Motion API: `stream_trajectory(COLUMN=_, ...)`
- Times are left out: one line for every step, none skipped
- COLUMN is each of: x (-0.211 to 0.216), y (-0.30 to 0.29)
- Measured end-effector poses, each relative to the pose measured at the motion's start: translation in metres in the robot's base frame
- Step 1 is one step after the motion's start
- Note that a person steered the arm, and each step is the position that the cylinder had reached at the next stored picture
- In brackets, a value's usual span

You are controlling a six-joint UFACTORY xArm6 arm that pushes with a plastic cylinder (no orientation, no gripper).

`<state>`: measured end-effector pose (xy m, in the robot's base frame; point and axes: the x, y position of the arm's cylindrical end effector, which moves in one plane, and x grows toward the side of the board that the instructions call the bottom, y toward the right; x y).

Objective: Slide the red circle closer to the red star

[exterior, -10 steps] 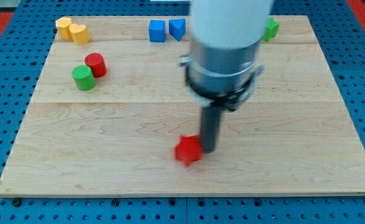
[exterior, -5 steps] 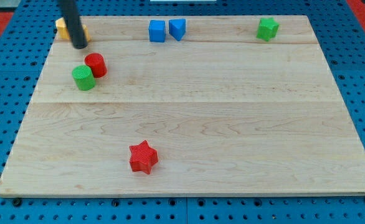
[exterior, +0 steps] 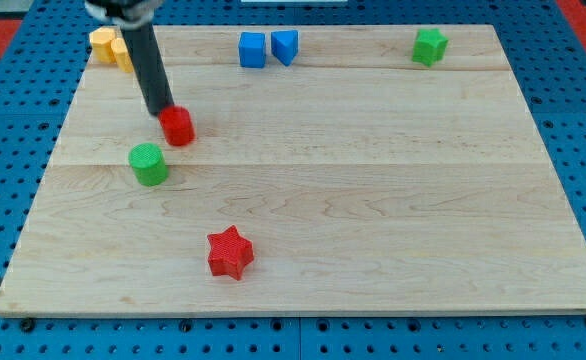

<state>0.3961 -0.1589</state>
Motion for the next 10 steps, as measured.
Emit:
stream_trajectory(x=0.079, y=0.038)
stream_trajectory(x=0.055, y=0.042)
stream_trajectory(x=0.027, y=0.039)
stream_trajectory(x=0.073, y=0.079)
stream_trajectory(x=0.125, y=0.068)
stream_trajectory(x=0.107, y=0.075)
stream_trajectory(x=0.073, y=0.083)
stream_trajectory(x=0.057, y=0.105)
stream_trajectory(x=0.094, y=0.126)
stream_trajectory(x=0.117, y=0.091)
